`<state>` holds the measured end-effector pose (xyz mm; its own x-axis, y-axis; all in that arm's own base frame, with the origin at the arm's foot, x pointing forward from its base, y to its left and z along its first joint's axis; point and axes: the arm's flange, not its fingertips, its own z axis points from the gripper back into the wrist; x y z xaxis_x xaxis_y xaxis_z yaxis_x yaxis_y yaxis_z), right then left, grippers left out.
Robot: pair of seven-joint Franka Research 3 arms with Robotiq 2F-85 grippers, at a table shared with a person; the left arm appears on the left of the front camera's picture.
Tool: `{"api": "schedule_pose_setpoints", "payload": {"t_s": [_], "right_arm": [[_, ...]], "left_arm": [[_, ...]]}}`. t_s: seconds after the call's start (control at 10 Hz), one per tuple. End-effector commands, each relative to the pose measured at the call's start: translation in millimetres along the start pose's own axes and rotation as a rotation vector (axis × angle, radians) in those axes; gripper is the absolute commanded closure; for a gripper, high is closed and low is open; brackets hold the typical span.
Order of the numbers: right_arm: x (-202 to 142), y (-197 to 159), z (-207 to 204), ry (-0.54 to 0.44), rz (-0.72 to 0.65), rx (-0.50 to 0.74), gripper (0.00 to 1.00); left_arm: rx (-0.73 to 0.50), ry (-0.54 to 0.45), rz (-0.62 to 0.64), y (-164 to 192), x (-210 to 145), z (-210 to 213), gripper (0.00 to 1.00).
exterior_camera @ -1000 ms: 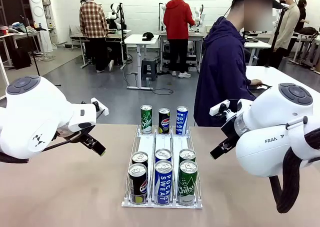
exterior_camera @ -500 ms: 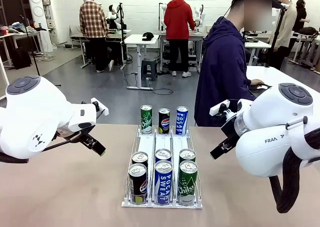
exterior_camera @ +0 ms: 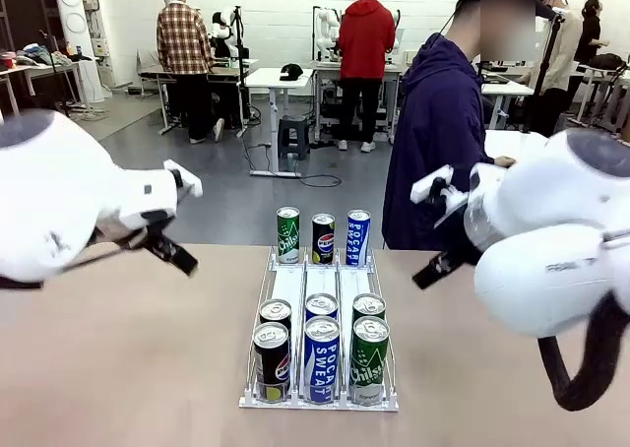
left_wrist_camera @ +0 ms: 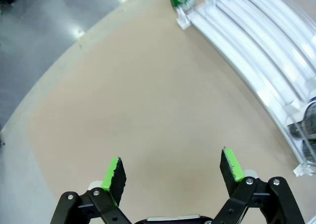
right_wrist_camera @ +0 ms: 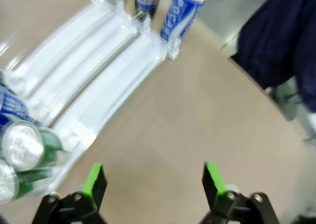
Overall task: Retrieve and hand over the desired beverage to the person.
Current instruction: Pick up a can of the same type that the person held from the Automatic Can Dispenser.
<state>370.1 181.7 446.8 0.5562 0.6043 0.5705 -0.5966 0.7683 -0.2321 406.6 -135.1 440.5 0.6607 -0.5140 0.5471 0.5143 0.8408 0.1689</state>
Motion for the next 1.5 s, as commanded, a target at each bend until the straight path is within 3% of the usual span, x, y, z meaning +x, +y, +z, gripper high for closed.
{"api": "schedule_pose_setpoints", "payload": {"t_s": [0.0,0.3,0.5,0.6,0.8,0.9,1.1,1.2,1.4], "right_arm": [[23,13,87,-0.027,0.011,-0.061,0.00],[67,20,172,-0.032,0.023,-0.153,0.00],[72,22,176,0.013,0.036,-0.204,0.00],[63,22,196,-0.066,0.034,-0.133,0.00],[69,21,198,-0.043,0.042,-0.156,0.00],[51,2,187,-0.050,0.027,-0.060,0.00],[14,-56,192,-0.025,-0.104,0.158,0.00],[-9,-85,200,-0.065,-0.131,0.261,0.00],[-46,-128,216,-0.152,-0.265,0.293,0.00]], "left_arm": [[-0.022,-0.037,-0.023,9,32,73,0.00],[0.011,-0.046,-0.080,-4,66,146,0.00],[0.024,-0.063,-0.102,-19,59,163,0.00],[0.015,-0.061,-0.066,-7,68,164,0.00],[0.015,-0.061,-0.066,-7,68,164,0.00],[0.017,-0.061,-0.077,-13,69,168,0.00],[-0.218,-0.024,-0.019,27,60,186,0.00],[-0.363,0.001,0.050,65,55,201,0.00],[-0.531,0.001,0.149,118,35,217,0.00]]}}
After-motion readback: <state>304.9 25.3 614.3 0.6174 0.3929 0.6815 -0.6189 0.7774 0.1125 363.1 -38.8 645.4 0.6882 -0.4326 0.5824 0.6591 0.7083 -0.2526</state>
